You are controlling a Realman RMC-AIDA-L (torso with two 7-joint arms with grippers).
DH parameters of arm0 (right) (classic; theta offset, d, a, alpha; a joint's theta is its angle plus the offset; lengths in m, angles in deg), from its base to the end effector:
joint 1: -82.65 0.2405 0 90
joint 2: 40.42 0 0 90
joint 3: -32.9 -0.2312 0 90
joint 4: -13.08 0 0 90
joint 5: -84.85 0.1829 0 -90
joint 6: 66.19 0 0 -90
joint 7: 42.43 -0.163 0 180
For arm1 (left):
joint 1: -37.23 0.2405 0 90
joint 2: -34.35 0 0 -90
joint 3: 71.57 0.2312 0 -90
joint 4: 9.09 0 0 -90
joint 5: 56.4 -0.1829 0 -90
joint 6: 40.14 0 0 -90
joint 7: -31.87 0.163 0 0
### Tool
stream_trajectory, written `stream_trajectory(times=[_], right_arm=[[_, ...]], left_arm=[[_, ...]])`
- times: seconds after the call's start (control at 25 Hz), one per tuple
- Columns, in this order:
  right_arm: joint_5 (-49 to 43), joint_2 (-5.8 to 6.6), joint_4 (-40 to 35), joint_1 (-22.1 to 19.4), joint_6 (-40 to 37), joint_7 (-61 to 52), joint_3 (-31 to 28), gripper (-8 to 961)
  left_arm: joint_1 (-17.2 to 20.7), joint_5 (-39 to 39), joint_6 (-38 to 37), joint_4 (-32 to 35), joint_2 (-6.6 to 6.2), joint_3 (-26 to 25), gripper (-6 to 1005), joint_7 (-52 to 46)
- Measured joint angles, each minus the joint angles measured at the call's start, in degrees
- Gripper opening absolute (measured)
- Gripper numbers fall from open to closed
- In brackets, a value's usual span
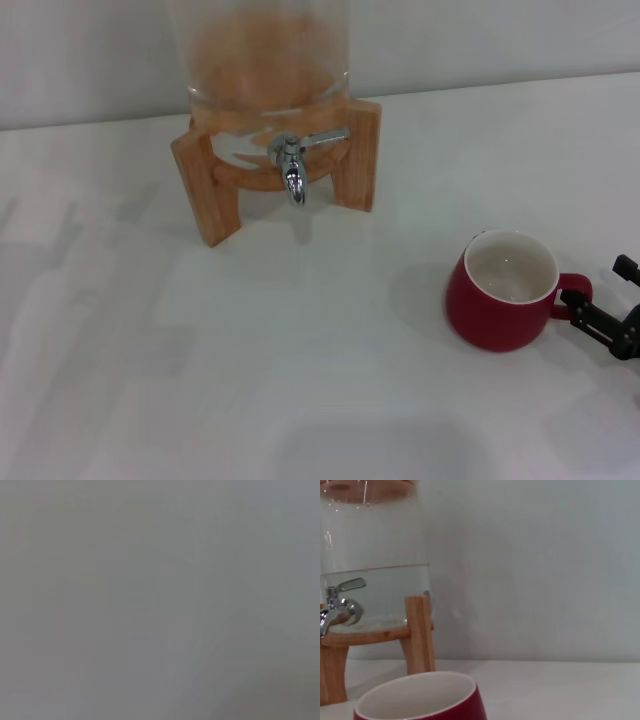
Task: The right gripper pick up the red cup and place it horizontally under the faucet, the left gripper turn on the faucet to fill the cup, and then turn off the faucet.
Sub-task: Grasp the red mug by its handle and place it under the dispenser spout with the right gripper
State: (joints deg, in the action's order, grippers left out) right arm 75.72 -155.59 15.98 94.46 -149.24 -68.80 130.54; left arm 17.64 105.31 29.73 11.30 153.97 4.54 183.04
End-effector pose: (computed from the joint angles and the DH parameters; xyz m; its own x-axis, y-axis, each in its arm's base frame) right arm 0.3428 0.2194 0.0117 0.6739 -0.1414 -0.7251 -0.7211 -0.3396 -0.6039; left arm -0.2589 0.3305 0.0458 0.5893 -0.1749 0.7887 0.7275 -0.3096 -0.6122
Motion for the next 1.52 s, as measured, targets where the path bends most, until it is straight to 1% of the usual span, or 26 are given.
stream_trajectory(times=[1.16, 1.4, 1.48, 1.52], right_arm=[[0.33, -0.06, -0.88, 0.5, 2.35, 0.54, -0.3, 834], [0.0, -0.06, -0.88, 0.91, 2.96, 0.47, 0.08, 643], [-0.19, -0.06, -0.88, 0.93, 2.85, 0.37, 0.16, 392], [-0.4, -0.06, -0.88, 0.93, 2.79, 0.3, 0.18, 358]], left_arm=[[0.11, -0.23, 0.0, -0.01, 0.0, 0.0, 829, -0.07], [0.24, -0.25, 0.01, 0.01, 0.0, 0.0, 829, -0.09], [0.3, -0.24, 0.03, 0.01, 0.0, 0.0, 829, -0.09], [0.32, -0.21, 0.03, 0.02, 0.0, 0.0, 829, -0.09]])
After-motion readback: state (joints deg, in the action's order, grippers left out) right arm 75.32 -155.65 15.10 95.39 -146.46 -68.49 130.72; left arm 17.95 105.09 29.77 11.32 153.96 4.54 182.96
